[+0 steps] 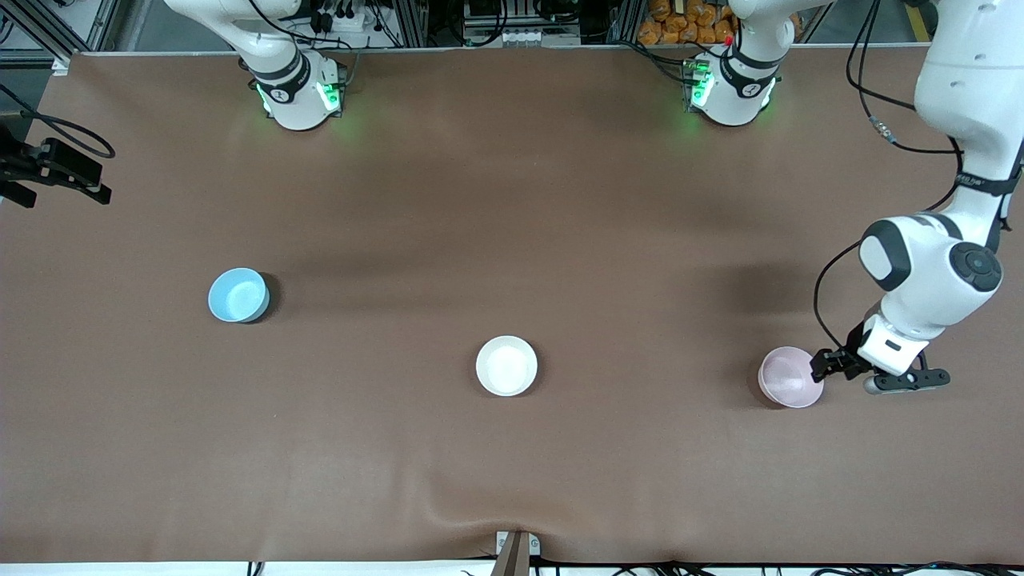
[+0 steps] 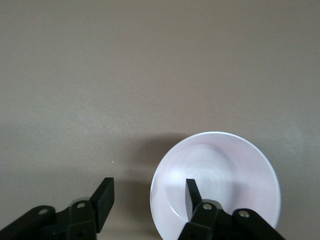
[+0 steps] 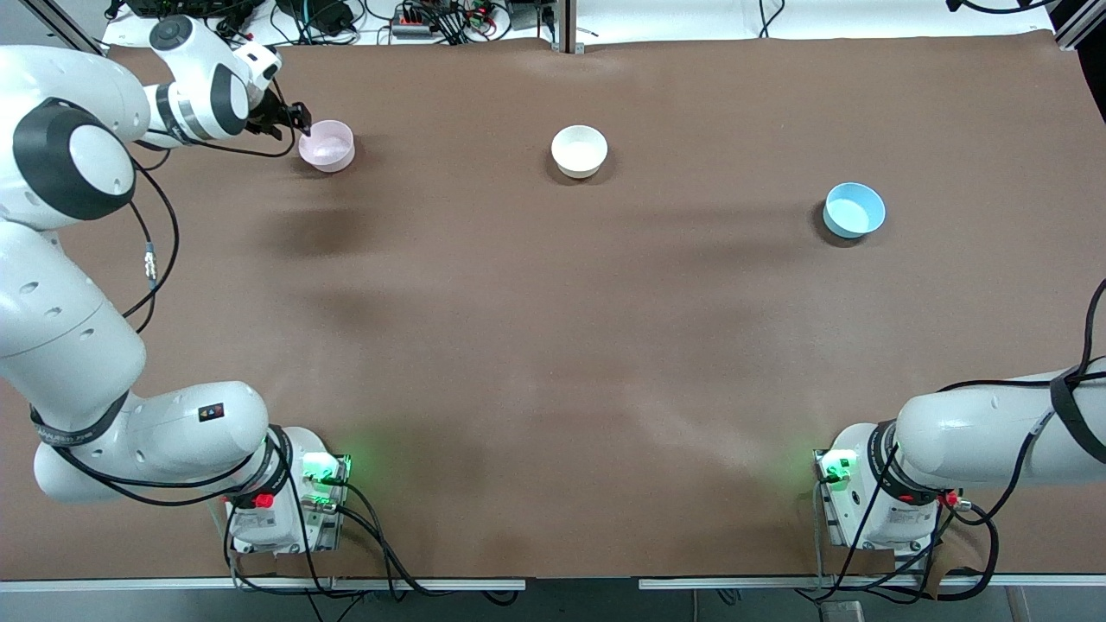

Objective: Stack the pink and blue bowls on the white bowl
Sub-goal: 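Move the left gripper down over the pale pink bowl and grasp its rim, then carry the pink bowl with the left gripper over the white bowl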

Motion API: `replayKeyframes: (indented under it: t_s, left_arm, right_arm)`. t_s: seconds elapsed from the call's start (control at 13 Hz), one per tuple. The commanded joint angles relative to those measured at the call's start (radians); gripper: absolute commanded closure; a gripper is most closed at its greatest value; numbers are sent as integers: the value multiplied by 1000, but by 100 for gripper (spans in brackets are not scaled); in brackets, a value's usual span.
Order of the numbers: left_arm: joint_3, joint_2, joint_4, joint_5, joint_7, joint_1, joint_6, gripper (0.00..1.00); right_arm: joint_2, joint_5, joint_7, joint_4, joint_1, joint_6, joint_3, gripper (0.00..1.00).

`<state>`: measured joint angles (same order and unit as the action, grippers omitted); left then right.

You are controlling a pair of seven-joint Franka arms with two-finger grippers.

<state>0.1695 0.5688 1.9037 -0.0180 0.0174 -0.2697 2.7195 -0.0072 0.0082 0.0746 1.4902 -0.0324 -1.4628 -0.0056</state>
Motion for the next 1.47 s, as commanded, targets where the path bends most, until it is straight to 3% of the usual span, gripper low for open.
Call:
replayKeyframes:
  t_s: [0.0,0.23,0.31,0.39,0.46,0.93,1.39]
  left_arm:
    - [10,25,-22,-4,-5,-17,12,42]
    - [12,40,-22,-2,-11,-17,19,66]
    - [12,45,-20,-2,-11,-17,20,77]
    - [12,45,-14,-2,-13,-17,22,95]
    - [12,45,-9,-2,-13,-16,22,100]
    - [42,-3,49,-4,4,-10,20,100]
    - [188,-49,80,-4,-63,-3,9,100]
  right_arm:
    - [-2,9,-12,-7,-15,10,9,0]
    - [-2,9,-12,-7,-15,12,9,0]
    - [-2,9,-12,-7,-15,12,9,0]
    - [-2,9,-12,-7,-15,12,9,0]
    - [-2,9,-12,-5,-15,12,9,0]
    - [-2,9,-12,-7,-15,7,7,0]
    - [0,9,-12,-7,-15,2,7,0]
